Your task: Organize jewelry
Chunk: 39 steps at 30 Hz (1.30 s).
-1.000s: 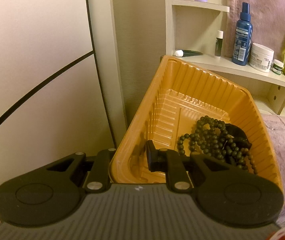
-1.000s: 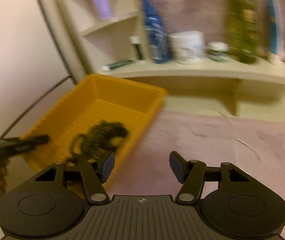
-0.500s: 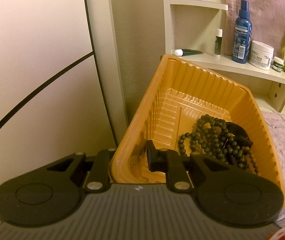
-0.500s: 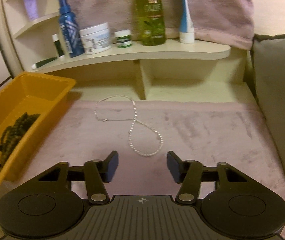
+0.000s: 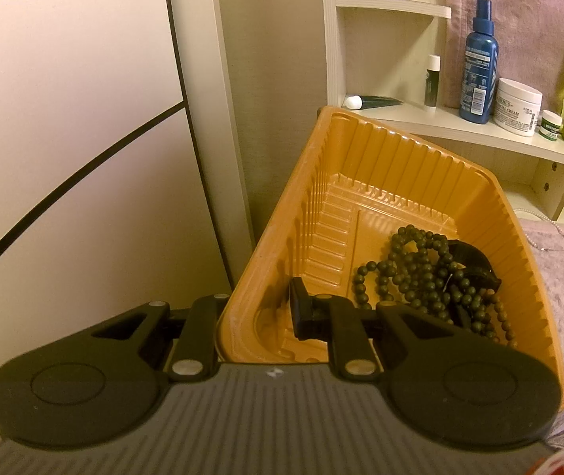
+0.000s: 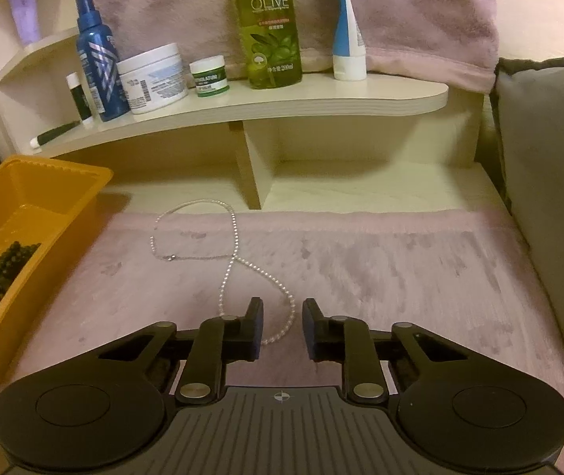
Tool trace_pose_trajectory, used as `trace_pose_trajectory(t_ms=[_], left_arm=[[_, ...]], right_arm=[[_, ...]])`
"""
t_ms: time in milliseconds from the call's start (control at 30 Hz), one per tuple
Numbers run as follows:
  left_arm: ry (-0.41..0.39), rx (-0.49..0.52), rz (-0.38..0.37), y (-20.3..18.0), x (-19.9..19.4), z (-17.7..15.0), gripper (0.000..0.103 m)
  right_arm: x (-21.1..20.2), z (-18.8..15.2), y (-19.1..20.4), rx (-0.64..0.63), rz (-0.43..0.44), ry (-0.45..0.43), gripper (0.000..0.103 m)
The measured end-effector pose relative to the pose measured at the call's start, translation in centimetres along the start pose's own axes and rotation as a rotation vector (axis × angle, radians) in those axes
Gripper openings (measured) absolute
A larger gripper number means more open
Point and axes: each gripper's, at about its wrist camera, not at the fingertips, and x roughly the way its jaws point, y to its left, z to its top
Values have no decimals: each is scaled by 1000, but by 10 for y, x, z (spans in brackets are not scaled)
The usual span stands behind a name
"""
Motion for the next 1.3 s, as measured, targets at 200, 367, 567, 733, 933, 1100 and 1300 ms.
trace_pose_trajectory(t_ms=[200,367,567,733,933,1100,1300], left_arm=[[1,0,0,0,1,0,16],[3,-1,2,0,2,-1,16],[4,1,4,0,2,0,16],[3,3,5,-1,2,0,16],[1,5,5,-1,2,0,16],[-3,6,4,-1,-1,0,16],[-5,10,6,-2,-1,0,16]], right_arm=[[8,1,2,-11,-12,5,22],[10,-3,9,-79,-47,-12,2],[-4,-6,14,-118,-31,-72,2],[-41,-4,12,-76,14,-147,2],[-97,-7,0,-15,55,-217,2],[-137,-11,-15,11,52,-248,2],[-139,-14,-25,44,51,-223,2]])
